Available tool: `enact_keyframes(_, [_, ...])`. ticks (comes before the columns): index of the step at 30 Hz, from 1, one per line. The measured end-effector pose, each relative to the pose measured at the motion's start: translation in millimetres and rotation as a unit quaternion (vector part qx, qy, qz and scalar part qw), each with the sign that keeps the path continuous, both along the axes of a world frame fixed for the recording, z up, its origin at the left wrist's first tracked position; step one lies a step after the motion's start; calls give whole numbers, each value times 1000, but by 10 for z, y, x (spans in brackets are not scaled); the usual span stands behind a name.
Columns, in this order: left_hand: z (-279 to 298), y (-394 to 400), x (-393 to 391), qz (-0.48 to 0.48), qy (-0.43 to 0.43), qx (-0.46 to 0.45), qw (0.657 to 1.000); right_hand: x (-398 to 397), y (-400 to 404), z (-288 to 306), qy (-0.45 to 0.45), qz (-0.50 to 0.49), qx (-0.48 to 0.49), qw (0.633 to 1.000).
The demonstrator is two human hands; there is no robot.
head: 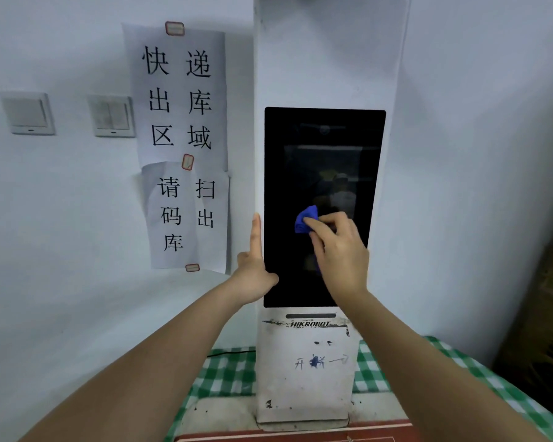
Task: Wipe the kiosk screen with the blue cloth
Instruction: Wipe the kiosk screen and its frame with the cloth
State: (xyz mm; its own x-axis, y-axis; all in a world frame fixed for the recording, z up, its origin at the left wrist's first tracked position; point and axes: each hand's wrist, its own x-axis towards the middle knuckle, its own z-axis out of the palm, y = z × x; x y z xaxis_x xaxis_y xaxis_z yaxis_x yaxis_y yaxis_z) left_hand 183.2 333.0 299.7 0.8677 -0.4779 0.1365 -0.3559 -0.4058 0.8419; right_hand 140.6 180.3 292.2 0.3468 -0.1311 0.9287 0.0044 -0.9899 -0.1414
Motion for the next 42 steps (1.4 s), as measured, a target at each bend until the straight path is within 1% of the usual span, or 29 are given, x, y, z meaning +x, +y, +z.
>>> enact_keyframes(1, [-2,1,4,1,0,-1,1000,18,59,-29,-8,0,8,1000])
enact_keyframes(3, [-5,3,4,6,-3,0,1000,52,124,-142,5,-5,-18,1000])
enact_keyframes(4, [0,7,-4,7,-2,1,1000,61,123,-205,23,-8,-55,998])
enact_keyframes(6, [-5,14,3,7,-7,1,1000,49,78,-270,63,-11,-158,985])
enact_keyframes(7, [-7,19,14,5,-9,0,1000,42,40,-247,74,-9,-197,978])
enact_keyframes(8, [-2,27,12,3,-8,-2,1000,41,11,-199,78,-6,-218,973])
enact_keyframes(9, [2,37,10,0,-6,-5,1000,35,1,-139,78,-6,-216,973])
enact_keyframes(10, [0,39,11,-2,-5,-10,1000,27,8,-74,71,-6,-191,979])
enact_keyframes(13, [-10,55,6,-25,1,-32,999,32,95,47,19,7,-42,999])
enact_keyframes(14, [-4,65,-12,-34,9,-39,999,51,142,35,9,7,-18,1000])
enact_keyframes(15, [5,80,-34,-40,16,-43,998,76,186,-7,10,5,-17,1000])
enact_keyframes(17, [2,98,-65,-40,24,-48,998,117,245,-147,42,0,-69,997])
enact_keyframes(20, [-41,136,-85,-31,60,-36,997,120,221,-273,91,14,-224,970])
enact_keyframes(21, [-52,157,-86,-26,82,-33,996,113,189,-235,95,20,-254,962])
enact_keyframes(22, [-54,177,-76,-21,98,-29,995,108,166,-168,94,20,-263,960])
enact_keyframes(23, [-54,196,-66,-18,106,-28,994,100,158,-85,86,11,-248,965])
enact_keyframes(25, [-39,212,-56,-21,115,-31,993,108,173,65,56,-6,-154,986])
enact_keyframes(26, [-35,208,-50,-24,118,-32,992,119,202,112,37,-7,-102,994])
enact_keyframes(27, [-31,203,-46,-25,117,-35,992,132,239,119,24,-6,-71,997])
enact_keyframes(28, [-30,200,-42,-24,117,-36,992,145,280,89,20,-6,-66,998])
enact_keyframes(29, [-33,198,-42,-20,115,-35,993,159,306,22,28,-11,-88,996])
enact_keyframes(33, [-76,214,-28,-8,105,-18,994,154,267,-239,93,8,-255,962])
enact_keyframes(35, [-74,228,-24,-12,104,-18,994,143,218,-155,100,15,-290,952])
enact_keyframes(36, [-66,232,-26,-15,106,-22,994,152,205,-83,95,10,-285,954])
enact_keyframes(37, [-55,232,-32,-18,110,-27,993,156,206,-11,86,-1,-260,962])
enact_keyframes(40, [-44,226,-37,-23,126,-32,991,185,295,68,52,-15,-135,989])
enact_keyframes(41, [-49,225,-39,-22,130,-31,991,191,335,33,49,-12,-118,992])
enact_keyframes(42, [-60,225,-42,-20,133,-30,990,197,365,-29,53,-8,-122,991])
